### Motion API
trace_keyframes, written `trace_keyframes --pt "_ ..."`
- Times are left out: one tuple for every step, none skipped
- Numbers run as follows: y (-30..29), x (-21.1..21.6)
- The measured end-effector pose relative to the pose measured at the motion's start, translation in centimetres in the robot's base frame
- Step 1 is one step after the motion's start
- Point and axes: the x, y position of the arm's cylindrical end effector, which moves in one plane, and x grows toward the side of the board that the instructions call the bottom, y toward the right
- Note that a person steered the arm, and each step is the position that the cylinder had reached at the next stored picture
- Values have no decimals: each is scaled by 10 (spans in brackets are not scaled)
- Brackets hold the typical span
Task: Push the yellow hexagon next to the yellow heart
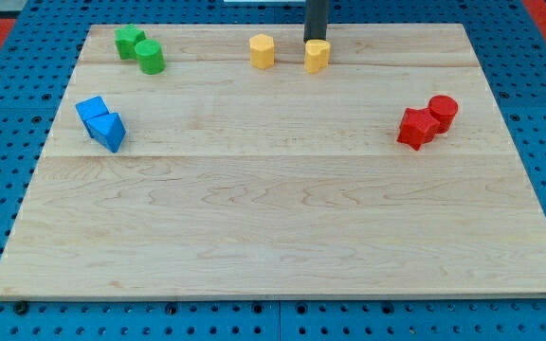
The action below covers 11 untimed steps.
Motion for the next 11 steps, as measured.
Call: trace_keyframes --pt "-9 -17" --pt "-16 -23" --pt "-28 -22" --pt "-79 -23" --pt "-98 -23" --pt "-98 -15" --pt "-98 7" --pt "-98 7" --pt "-97 11" --pt "-79 20" --pt "-65 22"
